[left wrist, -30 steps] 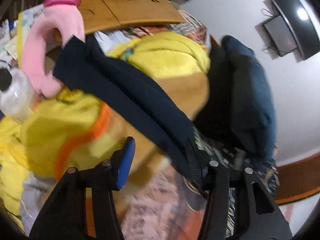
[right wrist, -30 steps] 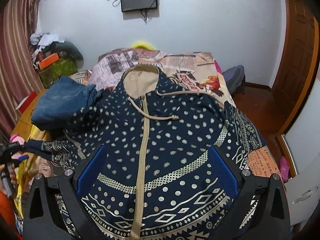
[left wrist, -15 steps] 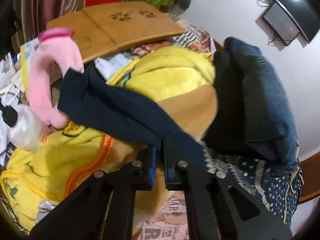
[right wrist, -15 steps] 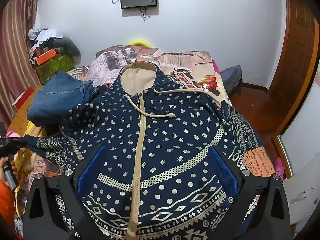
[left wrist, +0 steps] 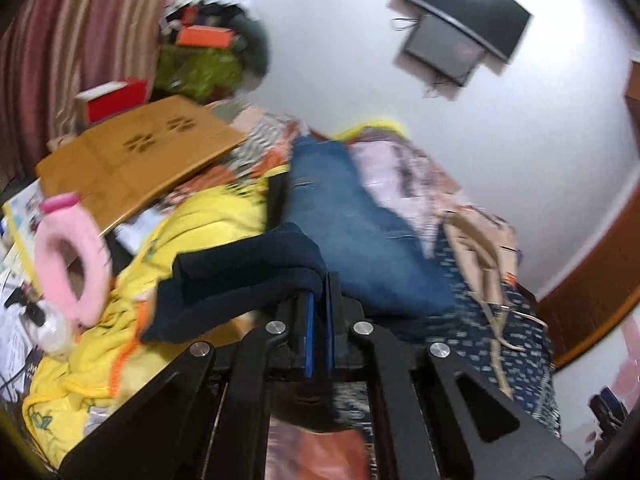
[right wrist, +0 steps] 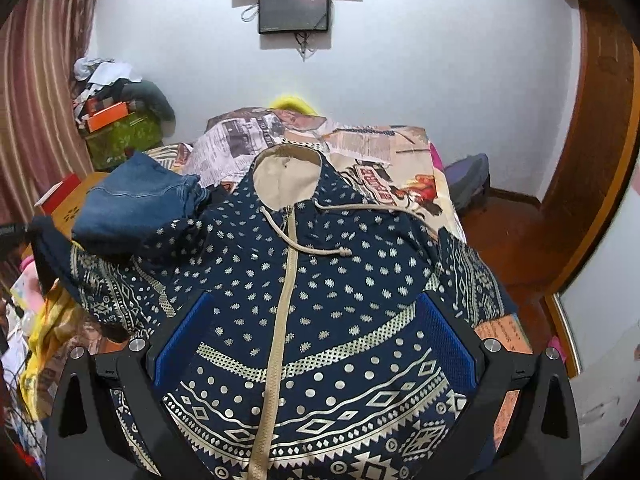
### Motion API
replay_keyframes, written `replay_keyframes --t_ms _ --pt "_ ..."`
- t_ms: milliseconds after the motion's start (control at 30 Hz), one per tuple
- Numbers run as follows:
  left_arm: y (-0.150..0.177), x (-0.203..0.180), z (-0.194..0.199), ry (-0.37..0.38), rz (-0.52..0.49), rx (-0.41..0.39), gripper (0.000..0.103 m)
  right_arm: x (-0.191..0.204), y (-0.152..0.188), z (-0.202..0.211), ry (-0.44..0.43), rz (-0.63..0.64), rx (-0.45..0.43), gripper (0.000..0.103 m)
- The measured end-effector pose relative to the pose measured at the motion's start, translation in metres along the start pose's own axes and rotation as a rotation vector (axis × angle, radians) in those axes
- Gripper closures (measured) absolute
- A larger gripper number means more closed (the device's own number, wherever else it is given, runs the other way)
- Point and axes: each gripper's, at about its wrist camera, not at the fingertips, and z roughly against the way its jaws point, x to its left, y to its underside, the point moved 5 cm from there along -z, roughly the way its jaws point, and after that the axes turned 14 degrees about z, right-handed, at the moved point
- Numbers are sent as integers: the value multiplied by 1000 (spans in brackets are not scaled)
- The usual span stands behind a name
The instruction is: Fold large clothes
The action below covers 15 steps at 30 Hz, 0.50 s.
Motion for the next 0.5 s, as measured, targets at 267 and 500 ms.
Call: replay_keyframes --t_ms 267,500 --pt "44 -101 -18 97 -124 60 100 1 -9 -7 -87 46 -35 3" --pt "101 -180 -52 169 -205 180 100 -10 -2 -19 -118 46 -23 3"
